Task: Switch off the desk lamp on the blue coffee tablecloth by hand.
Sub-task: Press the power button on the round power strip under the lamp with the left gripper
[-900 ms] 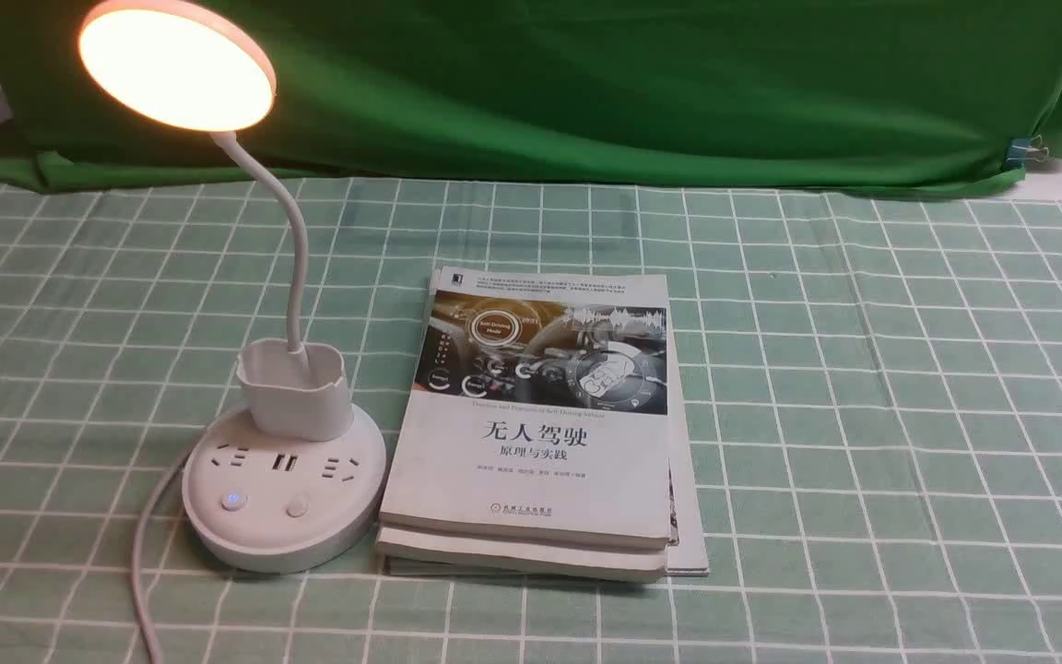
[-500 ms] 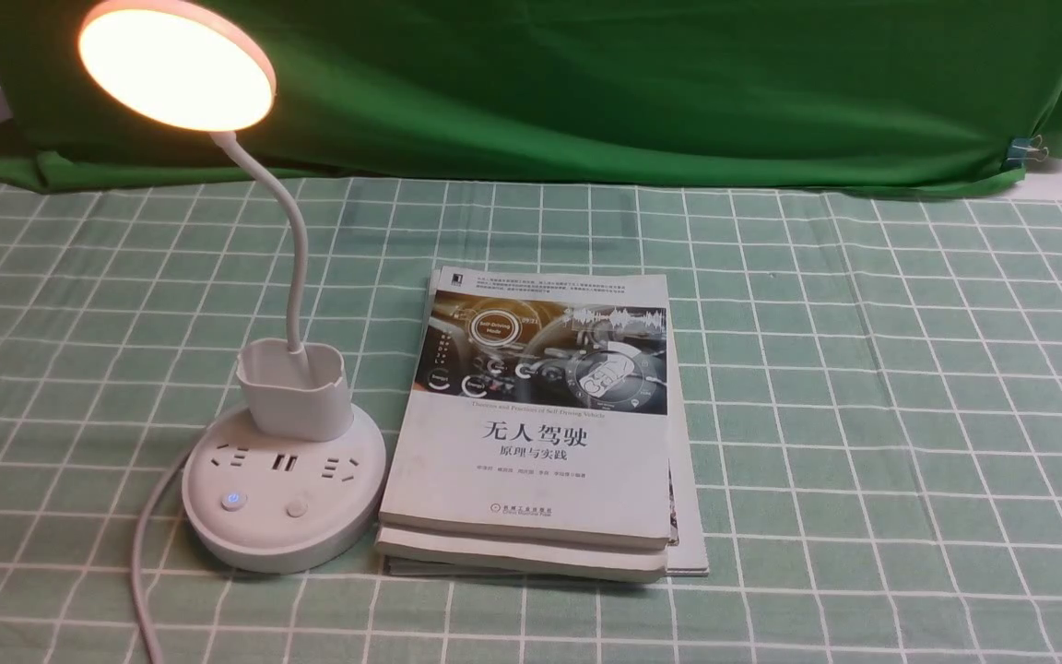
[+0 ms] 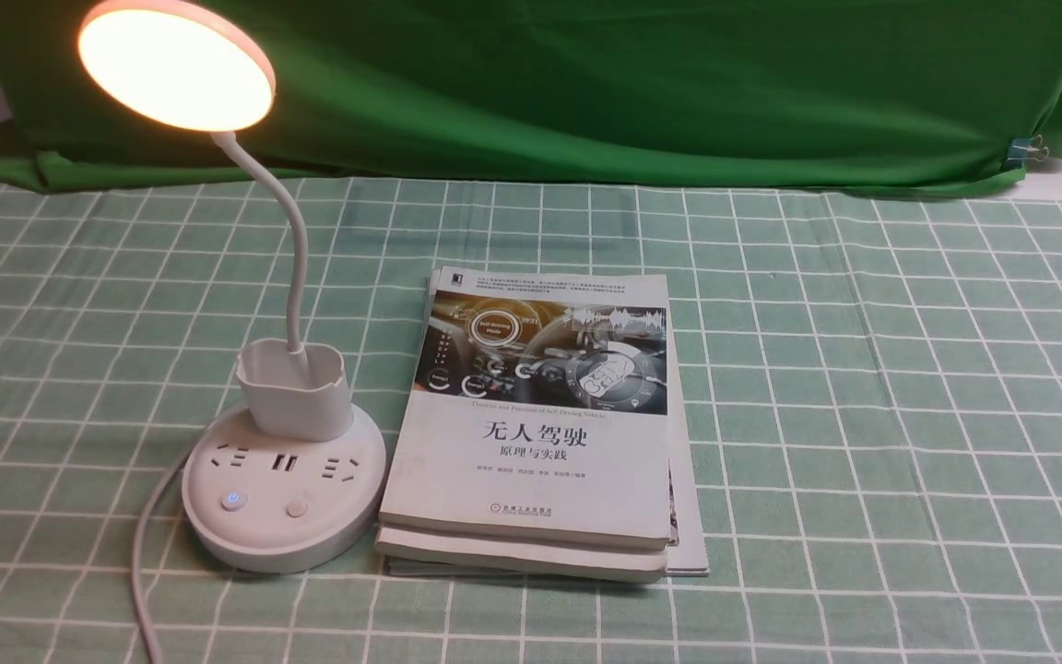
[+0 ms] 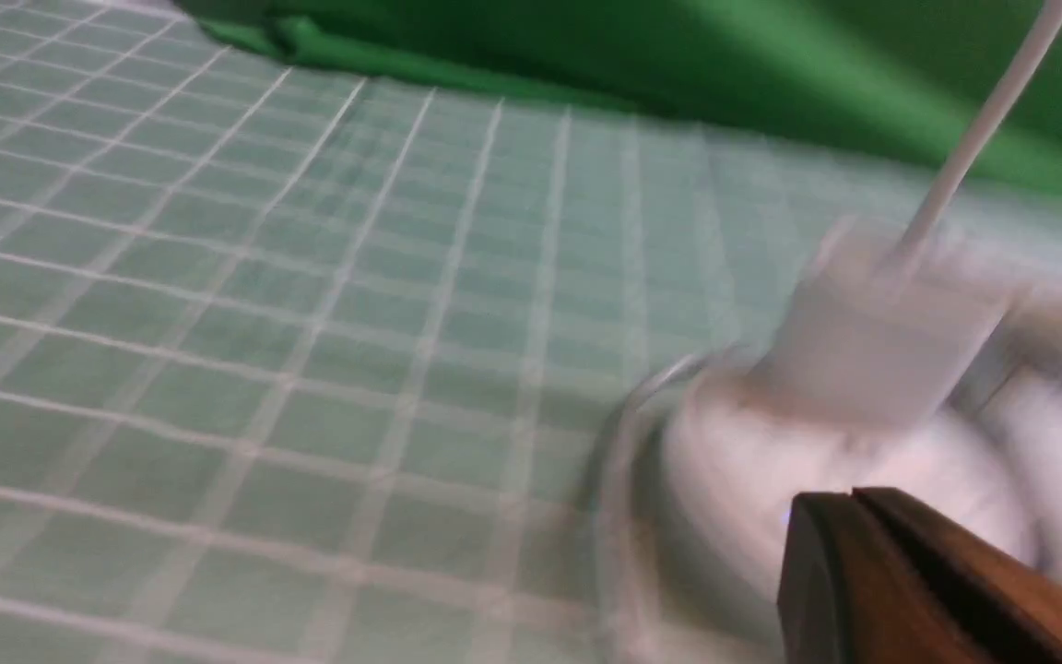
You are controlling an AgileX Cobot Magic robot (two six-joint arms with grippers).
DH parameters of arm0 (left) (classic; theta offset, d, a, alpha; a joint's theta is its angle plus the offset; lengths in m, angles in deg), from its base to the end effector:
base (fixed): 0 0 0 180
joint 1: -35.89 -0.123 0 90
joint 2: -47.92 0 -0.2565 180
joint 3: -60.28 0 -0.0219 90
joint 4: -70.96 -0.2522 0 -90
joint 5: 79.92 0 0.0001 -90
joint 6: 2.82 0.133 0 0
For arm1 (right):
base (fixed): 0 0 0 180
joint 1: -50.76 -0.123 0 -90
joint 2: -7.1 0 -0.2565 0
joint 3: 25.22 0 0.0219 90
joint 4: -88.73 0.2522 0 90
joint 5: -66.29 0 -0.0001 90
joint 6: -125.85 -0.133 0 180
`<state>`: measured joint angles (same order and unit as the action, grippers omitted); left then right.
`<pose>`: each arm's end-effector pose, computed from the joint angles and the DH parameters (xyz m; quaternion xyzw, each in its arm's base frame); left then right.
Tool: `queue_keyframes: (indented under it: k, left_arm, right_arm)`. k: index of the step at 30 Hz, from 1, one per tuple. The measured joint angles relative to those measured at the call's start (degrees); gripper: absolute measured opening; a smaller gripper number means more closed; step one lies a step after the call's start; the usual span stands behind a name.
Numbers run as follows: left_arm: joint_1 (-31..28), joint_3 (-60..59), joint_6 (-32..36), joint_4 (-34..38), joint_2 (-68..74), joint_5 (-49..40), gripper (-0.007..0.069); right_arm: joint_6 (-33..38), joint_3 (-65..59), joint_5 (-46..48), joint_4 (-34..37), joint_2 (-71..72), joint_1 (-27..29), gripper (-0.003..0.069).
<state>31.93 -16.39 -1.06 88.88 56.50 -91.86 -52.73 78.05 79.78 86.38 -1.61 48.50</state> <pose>0.1280 0.0003 0.1886 -0.1072 0.7390 -0.0922 0.6587 0.1274 0.0038 0.1830 -0.0364 0.7591 -0.0118 0.6499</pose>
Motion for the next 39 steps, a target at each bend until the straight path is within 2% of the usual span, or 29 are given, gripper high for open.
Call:
queue_keyframes:
  k: [4, 5, 7, 11, 14, 18, 21, 22, 27, 30, 32, 37, 39]
  left_arm:
    - [0.0, 0.0, -5.37, 22.31, 0.0, 6.93, 0.0001]
    - [0.0, 0.0, -5.81, 25.88, 0.0, 8.21, 0.0001]
    - [0.0, 0.0, -5.97, 28.44, 0.0, 9.76, 0.0001]
    - [0.0, 0.0, -5.32, 28.54, 0.0, 12.59, 0.0001]
    - [0.0, 0.6, -5.21, 28.34, 0.0, 10.17, 0.0001]
    - [0.0, 8.49, -5.21, 22.33, 4.17, -0.73, 0.0001]
    - [0.0, 17.37, -5.15, 15.14, 12.28, -12.06, 0.0001]
    - [0.0, 22.03, -4.61, 11.96, 17.41, -18.45, 0.0001]
    - [0.0, 35.37, 2.59, 7.27, 35.92, -38.7, 0.0001]
    - [0.0, 39.97, 5.69, 6.71, 44.12, -44.36, 0.0001]
    - [0.5, 42.26, 6.94, 5.89, 49.08, -46.51, 0.0001]
    - [4.54, 44.67, 7.28, 4.92, 57.9, -45.29, -0.0001]
    - [8.8, 46.31, 7.07, 4.26, 64.04, -44.71, -0.0006]
  right_arm:
    - [0.0, 0.0, 0.0, 0.0, 0.0, 0.0, 0.0242]
    - [0.0, 0.0, 0.0, 0.0, 0.0, 0.0, 0.0242]
    - [0.0, 0.0, 0.0, 0.0, 0.0, 0.0, 0.0242]
    - [0.0, 0.0, 0.0, 0.0, 0.0, 0.0, 0.0242]
    - [0.0, 0.0, 0.0, 0.0, 0.0, 0.0, 0.0242]
    - [0.0, 0.0, 0.0, 0.0, 0.0, 0.0, 0.0242]
    - [0.0, 0.0, 0.0, 0.0, 0.0, 0.0, 0.0242]
    - [0.0, 0.0, 0.0, 0.0, 0.0, 0.0, 0.0242]
    - [0.0, 0.0, 0.0, 0.0, 0.0, 0.0, 0.0242]
    - [0.0, 0.0, 0.0, 0.0, 0.0, 0.0, 0.0242]
    - [0.0, 0.0, 0.0, 0.0, 0.0, 0.0, 0.0242]
    - [0.0, 0.0, 0.0, 0.0, 0.0, 0.0, 0.0242]
    - [0.0, 0.0, 0.0, 0.0, 0.0, 0.0, 0.0242]
